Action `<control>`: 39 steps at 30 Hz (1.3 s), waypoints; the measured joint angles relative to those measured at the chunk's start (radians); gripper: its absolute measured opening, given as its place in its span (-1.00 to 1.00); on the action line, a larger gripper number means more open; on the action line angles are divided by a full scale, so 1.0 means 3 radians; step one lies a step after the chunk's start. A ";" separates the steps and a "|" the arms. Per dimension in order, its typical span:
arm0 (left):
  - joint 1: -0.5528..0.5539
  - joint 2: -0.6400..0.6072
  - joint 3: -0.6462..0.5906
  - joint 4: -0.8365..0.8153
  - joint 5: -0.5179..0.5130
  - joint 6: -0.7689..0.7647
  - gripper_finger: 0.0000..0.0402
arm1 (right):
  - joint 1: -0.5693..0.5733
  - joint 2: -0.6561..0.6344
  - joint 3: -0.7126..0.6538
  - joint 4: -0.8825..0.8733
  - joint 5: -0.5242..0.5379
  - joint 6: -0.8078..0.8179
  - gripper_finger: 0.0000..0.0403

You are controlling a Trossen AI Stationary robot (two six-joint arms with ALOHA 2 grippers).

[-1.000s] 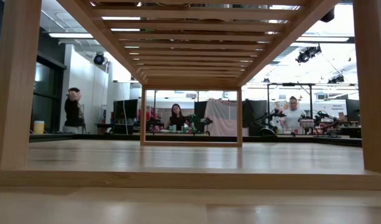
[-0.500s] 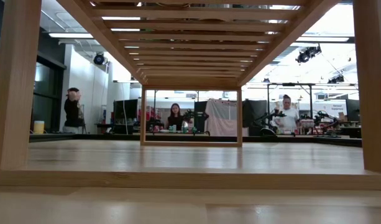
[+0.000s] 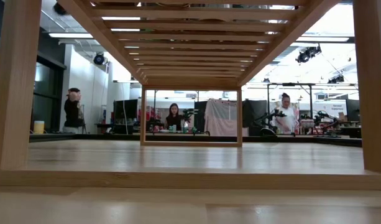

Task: Place canned beverage on shelf
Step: Adjust the soda cans

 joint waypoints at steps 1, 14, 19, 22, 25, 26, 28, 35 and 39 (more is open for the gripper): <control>-0.0066 -0.0012 -0.0108 -0.0007 0.0075 -0.0118 -1.00 | 0.0000 0.0000 0.0000 -0.0006 -0.0007 0.0000 -1.00; -0.1035 -0.0067 -0.0836 0.0934 0.0118 -0.0563 -1.00 | 0.0003 -0.0004 0.0004 -0.0096 -0.0108 -0.0072 -1.00; -0.1305 -0.0066 -0.0836 0.0982 0.0116 -0.0419 -1.00 | 0.0003 -0.0005 0.0004 -0.0133 -0.0335 -0.0086 -1.00; -0.1443 -0.0076 -0.0836 0.1042 0.0085 -0.0207 -1.00 | 0.0003 -0.0006 0.0004 -0.0151 -0.0432 -0.0086 -1.00; -0.1586 -0.0075 -0.0835 0.1183 0.0161 0.0111 -1.00 | 0.0004 -0.0006 0.0004 -0.0151 -0.0610 -0.0081 -1.00; -0.1635 -0.0075 -0.0835 0.1260 0.0231 0.0204 -1.00 | 0.0012 -0.0006 0.0004 -0.0151 -0.0665 -0.0066 -1.00; -0.1728 -0.0075 -0.0834 0.1409 0.0410 0.0359 -1.00 | 0.0051 -0.0006 0.0004 -0.0144 -0.0776 -0.0061 -1.00; -0.2039 -0.0085 -0.0833 0.1626 0.0606 0.0678 -1.00 | 0.0416 -0.0005 0.0004 0.0184 -0.0969 -0.0039 -1.00; -0.2149 -0.0158 -0.0733 0.1675 0.0592 0.0983 -1.00 | 0.0784 0.0049 0.0139 0.0598 -0.0713 -0.0322 -1.00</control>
